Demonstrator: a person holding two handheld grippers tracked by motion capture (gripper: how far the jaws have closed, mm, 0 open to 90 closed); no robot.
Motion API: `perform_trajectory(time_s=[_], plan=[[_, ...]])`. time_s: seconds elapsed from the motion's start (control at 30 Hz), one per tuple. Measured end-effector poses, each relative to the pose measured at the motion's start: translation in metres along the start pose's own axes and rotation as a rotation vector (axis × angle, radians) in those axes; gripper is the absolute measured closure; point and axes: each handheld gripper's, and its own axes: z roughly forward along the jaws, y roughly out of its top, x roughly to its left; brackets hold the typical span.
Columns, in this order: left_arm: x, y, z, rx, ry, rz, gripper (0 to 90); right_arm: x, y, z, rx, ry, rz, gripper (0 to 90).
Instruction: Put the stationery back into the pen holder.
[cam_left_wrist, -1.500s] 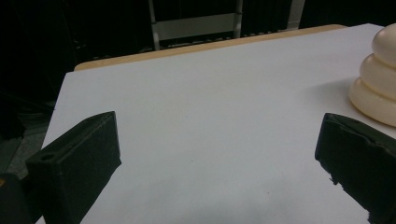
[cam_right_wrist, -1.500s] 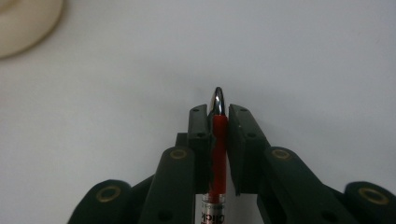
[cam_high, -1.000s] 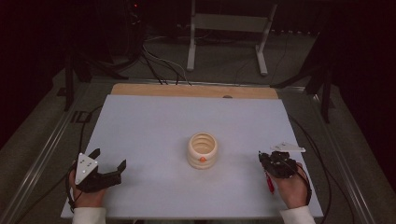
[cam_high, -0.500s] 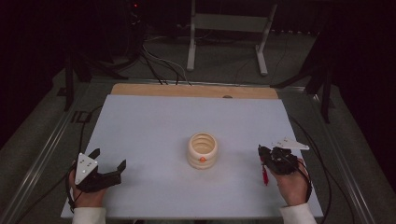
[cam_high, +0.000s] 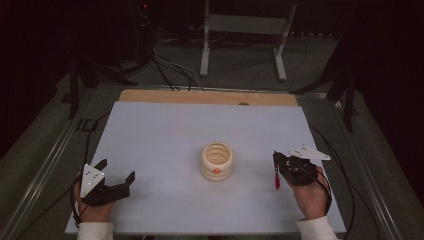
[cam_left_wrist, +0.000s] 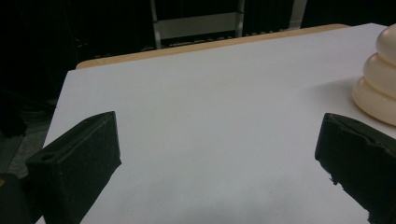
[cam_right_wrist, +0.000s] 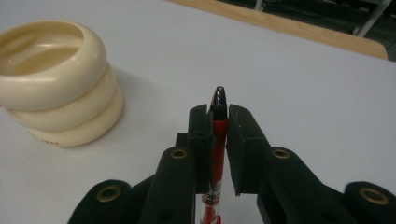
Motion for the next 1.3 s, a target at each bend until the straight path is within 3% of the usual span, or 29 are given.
perform_trajectory(time_s=[0.47,1.3], plan=[[0.000,0.000,0.000,0.002,0.000,-0.002,0.7,0.009,0.016,0.000,-0.045,0.023,-0.022,81.1],[0.000,0.000,0.001,0.002,-0.003,-0.003,0.7,0.019,0.045,0.001,-0.125,0.074,0.008,81.1]])
